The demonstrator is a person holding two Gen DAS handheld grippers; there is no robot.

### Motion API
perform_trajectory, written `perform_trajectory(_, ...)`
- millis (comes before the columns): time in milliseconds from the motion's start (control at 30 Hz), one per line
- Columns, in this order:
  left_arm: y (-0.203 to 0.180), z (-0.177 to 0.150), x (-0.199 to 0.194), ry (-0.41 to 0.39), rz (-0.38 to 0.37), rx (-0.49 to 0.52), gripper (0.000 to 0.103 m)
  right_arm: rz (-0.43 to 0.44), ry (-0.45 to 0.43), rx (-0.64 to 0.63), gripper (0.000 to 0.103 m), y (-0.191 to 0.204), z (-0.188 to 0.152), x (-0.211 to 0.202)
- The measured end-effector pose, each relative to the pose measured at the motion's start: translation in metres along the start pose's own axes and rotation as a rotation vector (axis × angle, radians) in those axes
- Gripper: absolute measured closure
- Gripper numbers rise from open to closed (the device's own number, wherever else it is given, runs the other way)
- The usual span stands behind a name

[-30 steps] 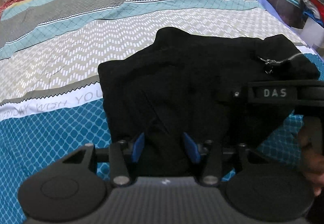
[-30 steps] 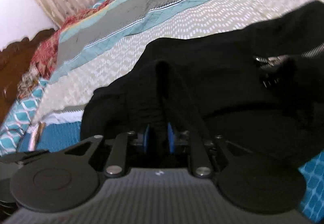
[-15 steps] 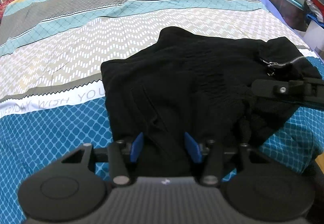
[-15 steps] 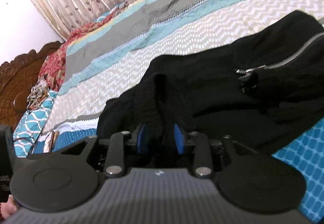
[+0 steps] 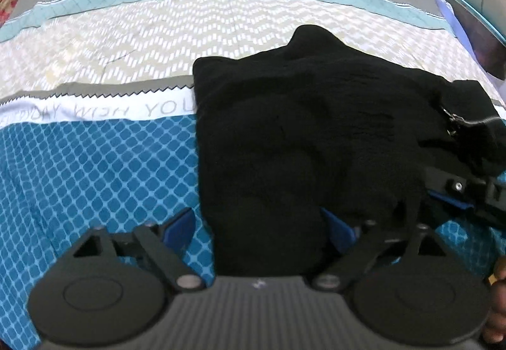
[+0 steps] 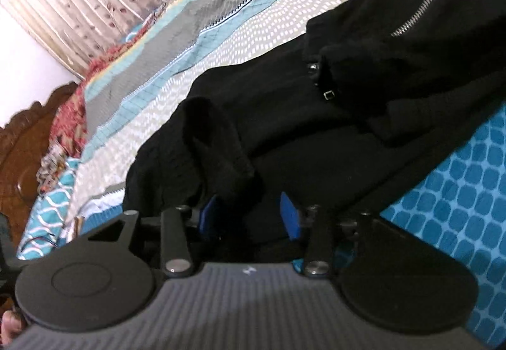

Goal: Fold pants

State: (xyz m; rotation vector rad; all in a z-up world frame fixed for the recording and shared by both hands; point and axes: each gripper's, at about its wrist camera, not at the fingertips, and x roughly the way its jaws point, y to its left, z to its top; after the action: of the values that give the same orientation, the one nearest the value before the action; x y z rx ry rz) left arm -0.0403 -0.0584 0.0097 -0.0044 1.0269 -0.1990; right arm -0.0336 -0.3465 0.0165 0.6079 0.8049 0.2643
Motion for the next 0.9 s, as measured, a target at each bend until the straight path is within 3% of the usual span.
perform_trajectory(333,-0.004,-0.001,0.002,-0.008,0.050,0.016,0.006,0.042,-0.061,-0.111,0.052,0.002,-0.010,-0.002)
perform_trajectory(533,-0.005,-0.001,0.003,-0.008,0.066,0.021,0.004,0.084,-0.069,-0.111,0.047,-0.005,-0.007,0.000)
perform_trajectory(900,-0.006,-0.001,0.002,-0.013,0.081,0.026,0.001,0.114,-0.073,-0.078,0.047,-0.009,-0.009,-0.003)
